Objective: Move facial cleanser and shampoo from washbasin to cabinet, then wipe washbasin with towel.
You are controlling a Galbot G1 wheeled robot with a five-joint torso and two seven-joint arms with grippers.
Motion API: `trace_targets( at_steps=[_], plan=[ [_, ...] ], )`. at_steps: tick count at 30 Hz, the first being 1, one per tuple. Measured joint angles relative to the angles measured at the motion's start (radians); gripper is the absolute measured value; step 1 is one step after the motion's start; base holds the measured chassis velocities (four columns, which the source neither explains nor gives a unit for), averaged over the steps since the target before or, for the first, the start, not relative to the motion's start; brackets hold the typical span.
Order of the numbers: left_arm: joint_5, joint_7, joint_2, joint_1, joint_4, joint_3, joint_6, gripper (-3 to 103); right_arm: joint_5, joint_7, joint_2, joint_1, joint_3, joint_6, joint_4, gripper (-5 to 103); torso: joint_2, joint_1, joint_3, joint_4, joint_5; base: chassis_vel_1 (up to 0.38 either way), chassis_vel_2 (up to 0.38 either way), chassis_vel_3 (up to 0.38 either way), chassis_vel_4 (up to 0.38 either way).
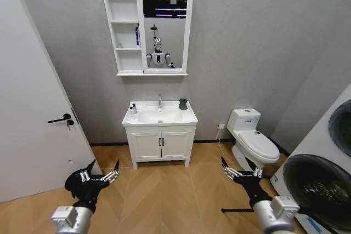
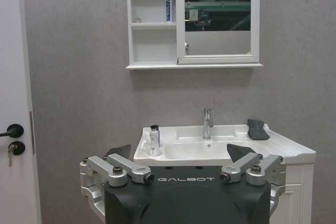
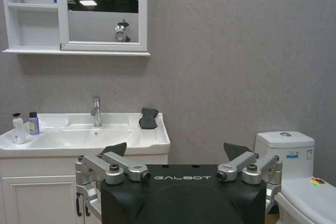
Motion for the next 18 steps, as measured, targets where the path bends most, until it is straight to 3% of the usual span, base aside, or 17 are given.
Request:
trace_targets(
  at_steps=[18],
  plan=[
    [0.011, -0.009, -0.007, -0.005, -0.011, 0.012, 0.009, 100, 0.003, 0.001, 0.001, -0.003, 0.010, -0.004, 0.012, 100, 0.000, 0.000, 0.000, -0.0001, 0.0000, 0.000, 0.000, 0.000, 0.000]
  ],
)
